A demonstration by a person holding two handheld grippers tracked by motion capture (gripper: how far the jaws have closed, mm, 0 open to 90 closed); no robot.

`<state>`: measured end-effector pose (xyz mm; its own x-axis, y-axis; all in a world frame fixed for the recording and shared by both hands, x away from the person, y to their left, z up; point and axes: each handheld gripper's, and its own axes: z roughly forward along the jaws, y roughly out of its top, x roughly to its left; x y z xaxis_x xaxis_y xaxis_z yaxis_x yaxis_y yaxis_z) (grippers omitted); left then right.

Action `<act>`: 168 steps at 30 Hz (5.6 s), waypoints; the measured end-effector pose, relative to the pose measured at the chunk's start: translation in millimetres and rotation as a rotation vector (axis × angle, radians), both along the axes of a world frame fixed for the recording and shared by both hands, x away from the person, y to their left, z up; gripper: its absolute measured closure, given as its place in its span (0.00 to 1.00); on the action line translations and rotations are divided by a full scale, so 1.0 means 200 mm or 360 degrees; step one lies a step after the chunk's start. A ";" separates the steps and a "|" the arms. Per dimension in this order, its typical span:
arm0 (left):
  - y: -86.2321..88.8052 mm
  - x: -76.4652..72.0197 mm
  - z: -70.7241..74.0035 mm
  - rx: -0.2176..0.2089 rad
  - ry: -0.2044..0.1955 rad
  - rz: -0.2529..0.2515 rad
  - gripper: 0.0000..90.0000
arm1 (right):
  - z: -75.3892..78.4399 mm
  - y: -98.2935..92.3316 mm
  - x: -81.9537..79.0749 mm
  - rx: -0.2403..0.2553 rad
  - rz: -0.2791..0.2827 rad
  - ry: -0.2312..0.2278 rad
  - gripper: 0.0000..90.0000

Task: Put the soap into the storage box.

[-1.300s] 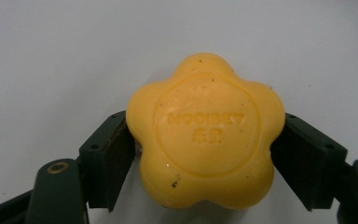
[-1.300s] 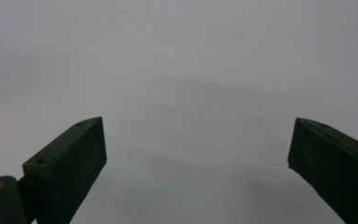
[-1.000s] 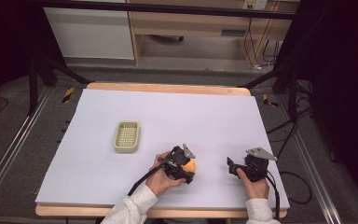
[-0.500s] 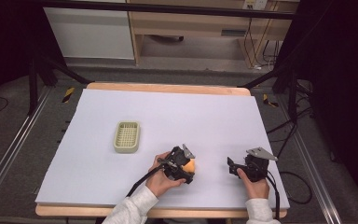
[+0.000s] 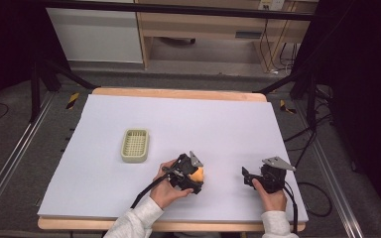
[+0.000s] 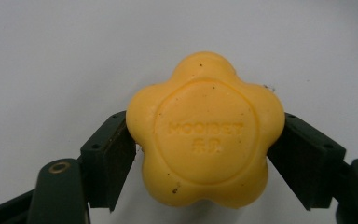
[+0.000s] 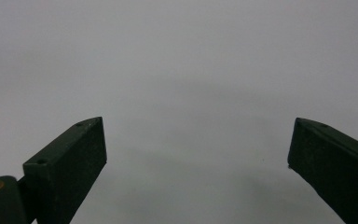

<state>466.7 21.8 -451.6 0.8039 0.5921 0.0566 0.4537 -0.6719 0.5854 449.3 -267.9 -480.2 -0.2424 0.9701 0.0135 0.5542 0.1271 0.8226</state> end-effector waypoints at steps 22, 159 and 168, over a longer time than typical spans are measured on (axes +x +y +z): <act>0.12 -0.01 0.09 -0.0034 -0.0046 0.0045 0.28 | 0.00 0.00 0.00 0.0003 0.0000 0.0003 0.05; 0.88 0.46 0.16 0.0020 0.0031 0.0705 0.28 | 0.00 0.00 0.00 0.0002 -0.0012 -0.0039 0.06; 0.87 0.46 0.13 0.0043 0.0047 0.0702 0.28 | 0.00 0.00 0.00 0.0003 -0.0010 -0.0038 0.06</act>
